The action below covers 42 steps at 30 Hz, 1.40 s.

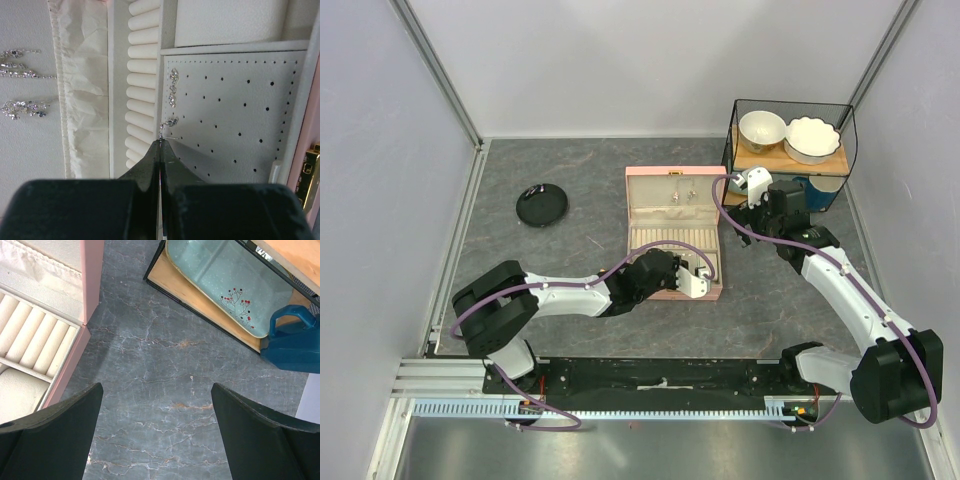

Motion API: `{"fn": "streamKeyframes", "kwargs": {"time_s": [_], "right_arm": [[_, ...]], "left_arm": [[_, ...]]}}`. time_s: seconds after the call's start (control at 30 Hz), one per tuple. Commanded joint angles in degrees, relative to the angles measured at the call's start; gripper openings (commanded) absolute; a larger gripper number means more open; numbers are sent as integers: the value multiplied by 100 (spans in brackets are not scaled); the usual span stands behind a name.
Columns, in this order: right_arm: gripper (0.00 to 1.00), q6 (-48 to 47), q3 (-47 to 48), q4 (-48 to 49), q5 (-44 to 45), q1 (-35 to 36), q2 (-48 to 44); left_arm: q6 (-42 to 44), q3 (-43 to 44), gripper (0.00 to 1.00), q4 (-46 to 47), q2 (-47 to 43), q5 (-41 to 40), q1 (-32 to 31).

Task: Organize the mixed jewelry

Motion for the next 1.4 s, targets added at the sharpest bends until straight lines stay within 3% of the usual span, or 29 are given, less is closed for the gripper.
{"fn": "streamKeyframes", "kwargs": {"time_s": [0.0,1.37], "right_arm": [[98,34,-55,166,-6,7,-111],[98,8,-73,157,-6,7,-111]], "left_arm": [[-252,190,1,187,-95,124,8],[-349,146,2,99,-33,168,8]]}}
